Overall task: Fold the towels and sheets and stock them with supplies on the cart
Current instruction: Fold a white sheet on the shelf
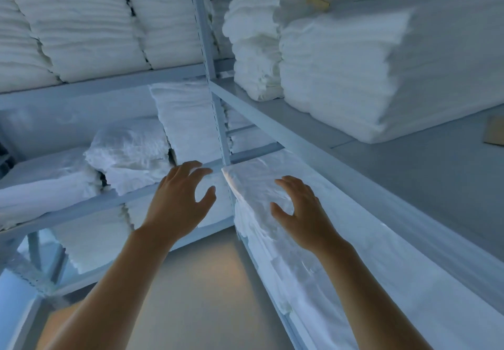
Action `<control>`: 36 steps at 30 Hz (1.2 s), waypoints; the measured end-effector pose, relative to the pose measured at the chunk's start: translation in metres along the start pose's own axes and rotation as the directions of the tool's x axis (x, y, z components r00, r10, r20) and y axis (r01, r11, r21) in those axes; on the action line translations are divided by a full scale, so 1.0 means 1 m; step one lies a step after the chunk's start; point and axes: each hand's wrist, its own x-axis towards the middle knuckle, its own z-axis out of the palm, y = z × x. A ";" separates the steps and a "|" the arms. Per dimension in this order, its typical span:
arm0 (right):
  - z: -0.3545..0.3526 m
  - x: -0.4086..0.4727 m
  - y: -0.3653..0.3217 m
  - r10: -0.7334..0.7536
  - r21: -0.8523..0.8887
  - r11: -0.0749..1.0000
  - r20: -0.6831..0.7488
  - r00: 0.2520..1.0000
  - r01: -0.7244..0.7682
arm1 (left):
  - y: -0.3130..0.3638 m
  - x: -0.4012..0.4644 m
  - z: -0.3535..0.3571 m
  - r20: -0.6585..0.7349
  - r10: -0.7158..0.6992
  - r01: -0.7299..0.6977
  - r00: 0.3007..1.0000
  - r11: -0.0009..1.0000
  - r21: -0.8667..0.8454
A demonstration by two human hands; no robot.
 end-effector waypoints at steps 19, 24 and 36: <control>0.113 0.115 -0.009 0.251 -0.157 0.950 -0.134 0.959 -0.270 | -0.162 0.151 0.112 0.058 0.251 -0.230 0.966 0.941 -0.248; 0.153 0.138 -0.030 0.352 -0.155 0.912 -0.183 0.918 -0.380 | -0.204 0.186 0.142 0.113 0.348 -0.295 0.931 0.897 -0.330; 0.208 0.140 0.005 0.564 -0.228 0.776 -0.166 0.809 -0.588 | -0.222 0.219 0.235 0.248 0.471 -0.327 0.846 0.827 -0.457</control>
